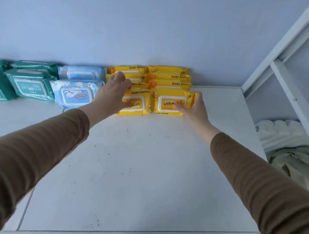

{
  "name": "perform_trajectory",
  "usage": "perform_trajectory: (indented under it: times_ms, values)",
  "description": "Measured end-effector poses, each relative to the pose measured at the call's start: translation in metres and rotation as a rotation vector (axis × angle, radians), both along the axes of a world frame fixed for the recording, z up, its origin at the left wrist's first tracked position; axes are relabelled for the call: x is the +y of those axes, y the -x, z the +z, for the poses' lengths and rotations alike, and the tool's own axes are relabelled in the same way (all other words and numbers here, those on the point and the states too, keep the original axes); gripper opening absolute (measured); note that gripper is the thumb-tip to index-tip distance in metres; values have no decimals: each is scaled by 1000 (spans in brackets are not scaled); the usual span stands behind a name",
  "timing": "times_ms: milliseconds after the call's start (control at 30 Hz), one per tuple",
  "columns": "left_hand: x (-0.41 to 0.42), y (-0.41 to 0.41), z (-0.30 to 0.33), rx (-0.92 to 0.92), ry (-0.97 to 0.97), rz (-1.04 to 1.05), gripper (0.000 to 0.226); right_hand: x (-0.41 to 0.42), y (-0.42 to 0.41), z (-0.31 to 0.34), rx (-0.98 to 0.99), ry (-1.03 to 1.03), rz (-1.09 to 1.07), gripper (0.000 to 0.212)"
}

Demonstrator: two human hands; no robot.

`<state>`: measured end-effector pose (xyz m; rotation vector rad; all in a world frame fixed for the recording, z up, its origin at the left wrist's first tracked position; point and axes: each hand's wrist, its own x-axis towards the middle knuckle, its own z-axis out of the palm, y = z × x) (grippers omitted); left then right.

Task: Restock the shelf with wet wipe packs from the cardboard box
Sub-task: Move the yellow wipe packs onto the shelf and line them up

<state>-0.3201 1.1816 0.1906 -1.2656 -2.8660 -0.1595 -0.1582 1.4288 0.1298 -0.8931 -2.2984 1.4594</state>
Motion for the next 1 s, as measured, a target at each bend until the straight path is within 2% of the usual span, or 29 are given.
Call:
perform_trajectory:
  times_ms: [100,300,533,633,800,1000]
  values:
    - [-1,0,-3,58,63,-17,60,-7,2,-8,8,-31,-19,69]
    - [5,-5,-7,114,61,25,60,-11,7,-11,-53,-186,-77,61]
    - [-2,-35,-11,196,-32,55,72,-29,-24,5,-150,-178,-175,87]
    - [-11,-66,-10,196,-79,27,76,-54,-69,13,-154,-203,-129,76]
    - [-41,-153,-11,129,-187,-68,67,-106,-175,25,-104,-321,-50,53]
    - [-84,-288,-24,71,-320,-248,58,-168,-321,20,37,-525,-107,32]
